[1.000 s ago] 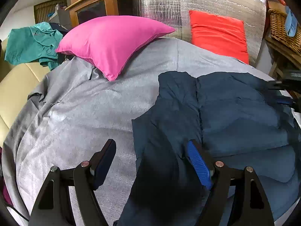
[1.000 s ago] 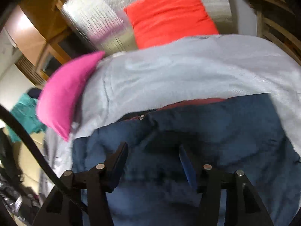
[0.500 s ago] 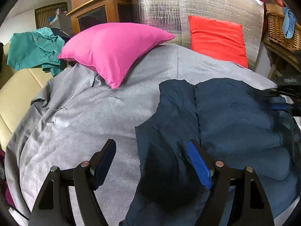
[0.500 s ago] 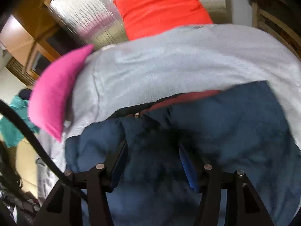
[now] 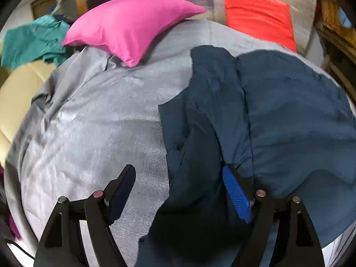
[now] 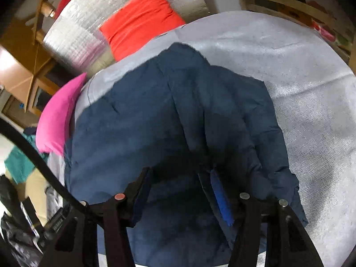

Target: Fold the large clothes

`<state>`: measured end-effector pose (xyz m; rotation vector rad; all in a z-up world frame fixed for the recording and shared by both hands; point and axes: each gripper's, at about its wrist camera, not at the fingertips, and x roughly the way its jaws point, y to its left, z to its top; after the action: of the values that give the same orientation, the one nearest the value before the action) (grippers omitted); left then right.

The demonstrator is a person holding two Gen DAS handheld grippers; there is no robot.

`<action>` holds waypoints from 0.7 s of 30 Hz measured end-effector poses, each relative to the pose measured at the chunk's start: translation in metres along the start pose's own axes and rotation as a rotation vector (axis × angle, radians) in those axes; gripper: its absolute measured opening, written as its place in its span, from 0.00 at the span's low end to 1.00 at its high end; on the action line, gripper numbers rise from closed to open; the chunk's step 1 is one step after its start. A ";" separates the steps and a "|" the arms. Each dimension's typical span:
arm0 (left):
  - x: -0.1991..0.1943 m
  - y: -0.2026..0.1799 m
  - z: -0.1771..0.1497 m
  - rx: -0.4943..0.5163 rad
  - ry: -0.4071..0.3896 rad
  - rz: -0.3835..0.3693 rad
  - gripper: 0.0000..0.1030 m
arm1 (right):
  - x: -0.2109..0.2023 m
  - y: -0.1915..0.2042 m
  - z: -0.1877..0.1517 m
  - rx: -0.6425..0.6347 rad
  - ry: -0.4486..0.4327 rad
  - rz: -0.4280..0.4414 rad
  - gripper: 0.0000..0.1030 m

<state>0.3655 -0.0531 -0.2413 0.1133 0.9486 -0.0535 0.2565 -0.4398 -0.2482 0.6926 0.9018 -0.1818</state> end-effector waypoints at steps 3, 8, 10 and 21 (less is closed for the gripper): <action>-0.020 0.001 -0.005 -0.003 -0.038 0.006 0.78 | -0.025 0.000 -0.007 0.007 -0.047 0.037 0.56; -0.087 -0.005 -0.035 0.051 -0.201 0.004 0.78 | -0.084 0.004 -0.037 -0.039 -0.189 0.043 0.56; -0.118 -0.008 -0.048 0.062 -0.253 0.013 0.80 | -0.110 0.014 -0.052 -0.097 -0.248 0.013 0.59; -0.273 -0.010 -0.083 0.064 -0.484 0.026 0.97 | -0.250 0.044 -0.122 -0.238 -0.429 -0.086 0.74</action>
<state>0.1382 -0.0545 -0.0683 0.1627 0.4617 -0.0834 0.0393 -0.3634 -0.0857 0.3719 0.5292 -0.2826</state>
